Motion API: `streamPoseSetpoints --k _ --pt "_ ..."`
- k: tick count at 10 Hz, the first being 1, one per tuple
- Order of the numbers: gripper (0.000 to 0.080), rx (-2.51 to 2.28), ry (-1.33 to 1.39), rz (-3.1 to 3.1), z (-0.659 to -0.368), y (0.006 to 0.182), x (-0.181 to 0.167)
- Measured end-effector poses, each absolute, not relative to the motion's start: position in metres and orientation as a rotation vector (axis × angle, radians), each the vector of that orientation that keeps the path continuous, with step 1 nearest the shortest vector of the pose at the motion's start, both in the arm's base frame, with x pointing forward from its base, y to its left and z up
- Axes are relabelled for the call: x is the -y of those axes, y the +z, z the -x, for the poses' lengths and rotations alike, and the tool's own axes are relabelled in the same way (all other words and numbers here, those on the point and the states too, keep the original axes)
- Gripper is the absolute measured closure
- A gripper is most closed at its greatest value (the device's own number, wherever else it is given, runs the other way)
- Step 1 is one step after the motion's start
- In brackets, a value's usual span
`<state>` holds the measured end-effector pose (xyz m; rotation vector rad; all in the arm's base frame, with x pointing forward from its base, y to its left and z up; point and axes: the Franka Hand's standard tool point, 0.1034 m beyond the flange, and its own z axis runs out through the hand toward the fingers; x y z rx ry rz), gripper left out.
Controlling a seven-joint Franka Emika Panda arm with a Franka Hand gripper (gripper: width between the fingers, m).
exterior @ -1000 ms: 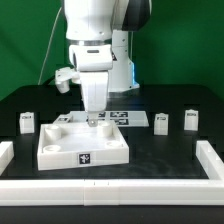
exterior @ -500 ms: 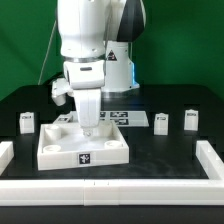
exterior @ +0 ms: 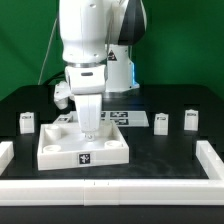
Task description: Assemble one leg
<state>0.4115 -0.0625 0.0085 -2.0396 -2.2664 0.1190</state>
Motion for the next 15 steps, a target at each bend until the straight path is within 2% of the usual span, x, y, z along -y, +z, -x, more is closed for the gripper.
streamPoseSetpoints --k 2,3,4,5,12,15 --pt "0.0531 2.265 0.12 2.04 -0.411 0.008 0.063" --pt "0.0667 2.265 0.12 2.04 -0.411 0.008 0.063" --pt "0.0667 2.264 0.119 2.042 -0.411 0.008 0.063" --pt "0.0733 2.268 0.112 2.047 -0.413 0.009 0.063" --pt "0.0733 2.255 0.11 2.065 -0.414 0.01 0.061" --pt "0.0732 2.182 0.088 2.144 -0.424 0.01 0.015"
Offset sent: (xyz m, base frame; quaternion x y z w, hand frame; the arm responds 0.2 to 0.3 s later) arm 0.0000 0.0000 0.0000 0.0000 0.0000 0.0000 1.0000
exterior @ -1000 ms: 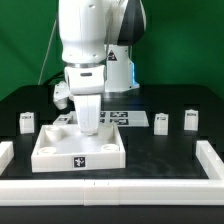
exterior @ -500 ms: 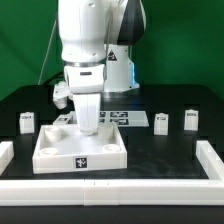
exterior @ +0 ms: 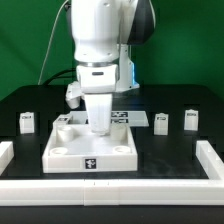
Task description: Assemble one leg
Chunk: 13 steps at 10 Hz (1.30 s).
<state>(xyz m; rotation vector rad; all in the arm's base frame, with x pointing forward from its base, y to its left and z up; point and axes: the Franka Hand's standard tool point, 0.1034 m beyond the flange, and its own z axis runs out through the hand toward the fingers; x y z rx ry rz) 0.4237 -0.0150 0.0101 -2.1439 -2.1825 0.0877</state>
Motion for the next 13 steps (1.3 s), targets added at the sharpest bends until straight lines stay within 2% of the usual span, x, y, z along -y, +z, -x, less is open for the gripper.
streamPoseSetpoints --k 2,6,10,13 --pt "0.0733 2.167 0.071 2.168 -0.439 0.013 -0.015" --pt "0.0734 2.166 0.016 2.172 -0.476 0.009 -0.049" --pt "0.0734 2.141 -0.002 2.206 -0.487 0.011 -0.074" --pt "0.0736 2.145 -0.009 2.205 -0.488 0.011 -0.073"
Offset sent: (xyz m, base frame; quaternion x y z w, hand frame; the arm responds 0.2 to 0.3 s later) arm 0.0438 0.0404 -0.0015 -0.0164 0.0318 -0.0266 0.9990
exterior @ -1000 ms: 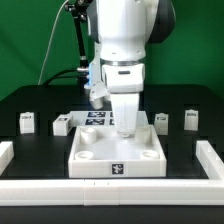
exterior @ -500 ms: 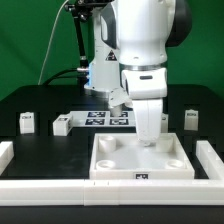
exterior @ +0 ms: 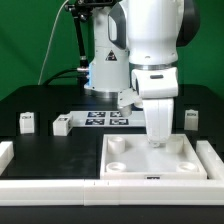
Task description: Assemble one leg
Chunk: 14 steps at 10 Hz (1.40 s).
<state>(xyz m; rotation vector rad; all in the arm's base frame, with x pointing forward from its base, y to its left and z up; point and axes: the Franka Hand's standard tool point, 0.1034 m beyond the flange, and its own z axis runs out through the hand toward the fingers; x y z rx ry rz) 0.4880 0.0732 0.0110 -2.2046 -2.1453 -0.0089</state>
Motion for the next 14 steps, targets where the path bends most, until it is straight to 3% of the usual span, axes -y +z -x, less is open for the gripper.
streamPoseSetpoints --k 13,14 --pt "0.0736 2.108 0.003 2.233 -0.503 0.01 -0.089" --pt "0.0564 2.108 0.003 2.233 -0.503 0.01 -0.089"
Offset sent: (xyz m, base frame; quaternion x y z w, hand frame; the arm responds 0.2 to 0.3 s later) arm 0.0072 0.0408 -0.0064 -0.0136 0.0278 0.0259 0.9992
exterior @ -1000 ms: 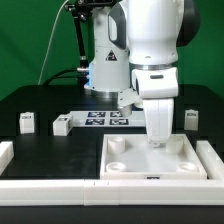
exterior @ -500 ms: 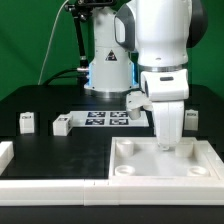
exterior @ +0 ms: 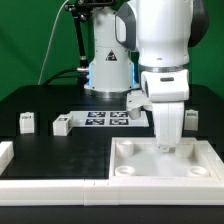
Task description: Assemble one leg
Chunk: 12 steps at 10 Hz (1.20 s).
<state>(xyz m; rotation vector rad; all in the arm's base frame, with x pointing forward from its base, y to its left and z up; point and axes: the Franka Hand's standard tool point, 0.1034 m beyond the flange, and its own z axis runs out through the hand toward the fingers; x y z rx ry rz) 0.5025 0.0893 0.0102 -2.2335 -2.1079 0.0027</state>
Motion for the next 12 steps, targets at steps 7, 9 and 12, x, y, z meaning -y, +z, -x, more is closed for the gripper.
streamPoseSetpoints --k 7,9,12 --pt "0.0151 2.106 0.003 2.234 -0.502 0.01 -0.089" --pt "0.015 2.106 0.004 2.234 -0.502 0.01 -0.089" --pt "0.015 2.04 0.018 2.314 -0.483 0.029 -0.088"
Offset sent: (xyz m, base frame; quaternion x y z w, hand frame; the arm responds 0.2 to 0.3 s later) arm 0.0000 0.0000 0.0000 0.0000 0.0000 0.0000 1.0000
